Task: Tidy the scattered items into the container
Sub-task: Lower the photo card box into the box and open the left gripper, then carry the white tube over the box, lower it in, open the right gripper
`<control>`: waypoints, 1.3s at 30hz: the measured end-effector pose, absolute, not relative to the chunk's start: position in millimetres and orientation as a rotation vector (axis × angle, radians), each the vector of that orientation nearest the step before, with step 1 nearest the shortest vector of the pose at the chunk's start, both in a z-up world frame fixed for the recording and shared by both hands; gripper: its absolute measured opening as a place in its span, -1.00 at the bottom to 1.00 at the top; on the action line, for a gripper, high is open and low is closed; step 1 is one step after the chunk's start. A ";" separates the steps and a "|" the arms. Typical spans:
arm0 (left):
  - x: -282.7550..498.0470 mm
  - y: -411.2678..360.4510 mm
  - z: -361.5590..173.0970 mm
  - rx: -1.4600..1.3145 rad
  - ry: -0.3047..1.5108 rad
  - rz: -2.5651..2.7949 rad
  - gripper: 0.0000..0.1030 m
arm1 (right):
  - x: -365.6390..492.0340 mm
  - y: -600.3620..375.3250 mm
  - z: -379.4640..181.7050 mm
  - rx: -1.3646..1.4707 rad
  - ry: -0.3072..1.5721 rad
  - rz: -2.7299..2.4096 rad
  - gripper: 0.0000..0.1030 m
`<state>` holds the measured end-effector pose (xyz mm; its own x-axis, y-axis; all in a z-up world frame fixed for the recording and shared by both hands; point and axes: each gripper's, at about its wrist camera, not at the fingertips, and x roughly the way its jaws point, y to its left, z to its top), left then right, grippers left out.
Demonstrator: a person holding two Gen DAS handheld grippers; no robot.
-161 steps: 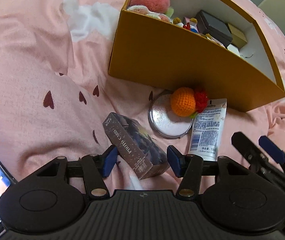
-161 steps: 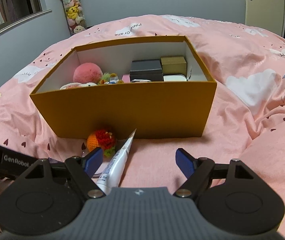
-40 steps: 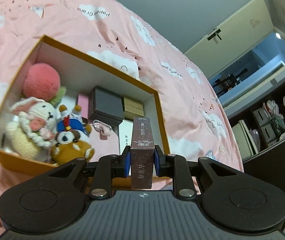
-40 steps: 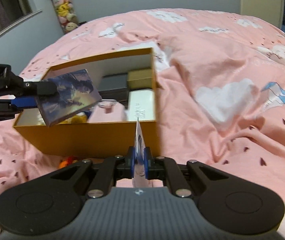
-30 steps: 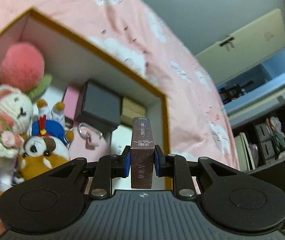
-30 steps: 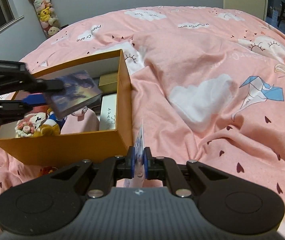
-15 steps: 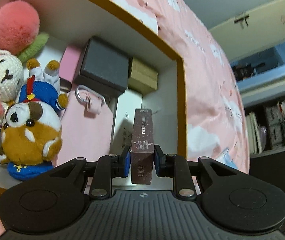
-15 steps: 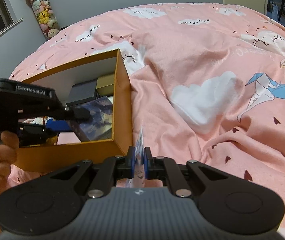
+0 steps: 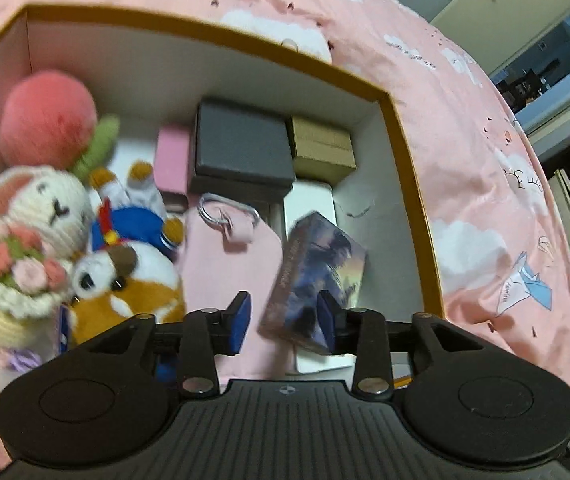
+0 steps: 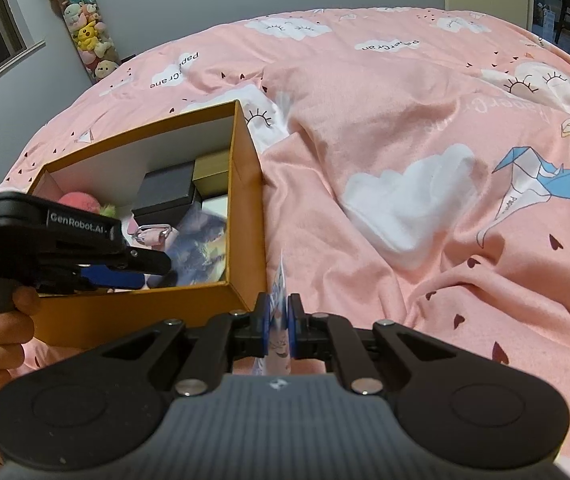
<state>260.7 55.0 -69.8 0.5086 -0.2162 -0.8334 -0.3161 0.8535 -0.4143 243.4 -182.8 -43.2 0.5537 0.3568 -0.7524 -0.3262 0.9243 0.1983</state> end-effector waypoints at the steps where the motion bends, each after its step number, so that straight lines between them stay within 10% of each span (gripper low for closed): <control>1: 262.6 54.4 -68.4 -0.557 1.042 0.062 -0.07 | 243.6 -182.8 -43.5 0.038 0.897 0.404 -0.81; 10: 274.7 48.9 -76.2 -0.512 1.083 -0.031 -0.52 | 242.9 -180.9 -42.6 0.037 0.895 0.406 -0.81; 39: 203.9 89.1 -12.5 -0.250 0.921 0.090 -0.39 | 239.0 -183.5 31.2 -0.010 0.678 0.385 -0.82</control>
<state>203.9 89.1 -12.5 0.6039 -0.0297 -0.7965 -0.1831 0.9674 -0.1748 239.0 -183.5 31.2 0.7113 0.3438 -0.6131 -0.3503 0.9296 0.1148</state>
